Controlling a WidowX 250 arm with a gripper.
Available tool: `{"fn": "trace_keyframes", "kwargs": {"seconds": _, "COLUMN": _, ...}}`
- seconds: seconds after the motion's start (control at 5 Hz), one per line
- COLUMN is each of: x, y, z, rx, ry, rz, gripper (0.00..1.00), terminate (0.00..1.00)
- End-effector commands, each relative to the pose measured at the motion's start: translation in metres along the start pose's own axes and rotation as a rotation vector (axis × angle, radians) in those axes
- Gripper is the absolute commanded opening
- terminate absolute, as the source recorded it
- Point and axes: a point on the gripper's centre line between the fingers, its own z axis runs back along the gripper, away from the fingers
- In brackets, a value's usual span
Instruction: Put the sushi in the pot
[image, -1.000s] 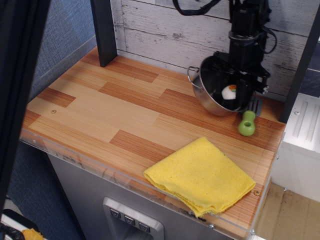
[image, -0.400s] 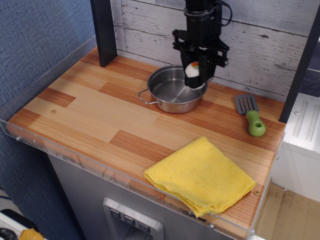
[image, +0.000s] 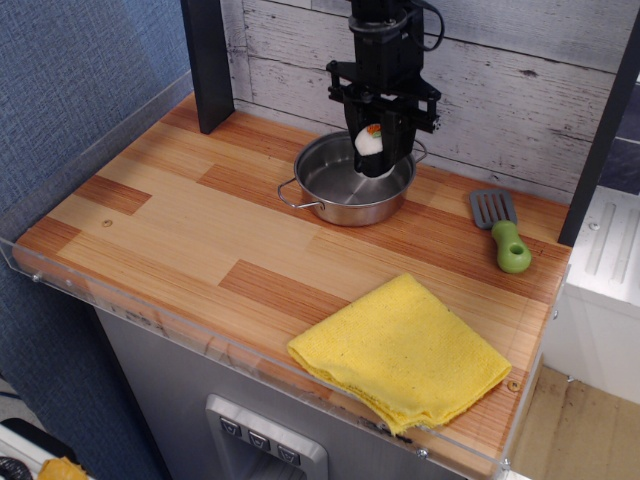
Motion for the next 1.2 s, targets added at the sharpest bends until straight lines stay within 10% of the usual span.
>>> {"fn": "trace_keyframes", "kwargs": {"seconds": 0.0, "x": -0.001, "y": -0.001, "z": 0.027, "rx": 0.025, "ry": -0.055, "rz": -0.023, "gripper": 0.0, "terminate": 0.0}}
{"fn": "trace_keyframes", "kwargs": {"seconds": 0.2, "x": -0.003, "y": 0.0, "z": 0.026, "rx": 0.024, "ry": -0.025, "rz": -0.015, "gripper": 1.0, "terminate": 0.0}}
{"fn": "trace_keyframes", "kwargs": {"seconds": 1.0, "x": -0.008, "y": -0.019, "z": 0.061, "rx": 0.144, "ry": -0.063, "rz": -0.032, "gripper": 1.0, "terminate": 0.0}}
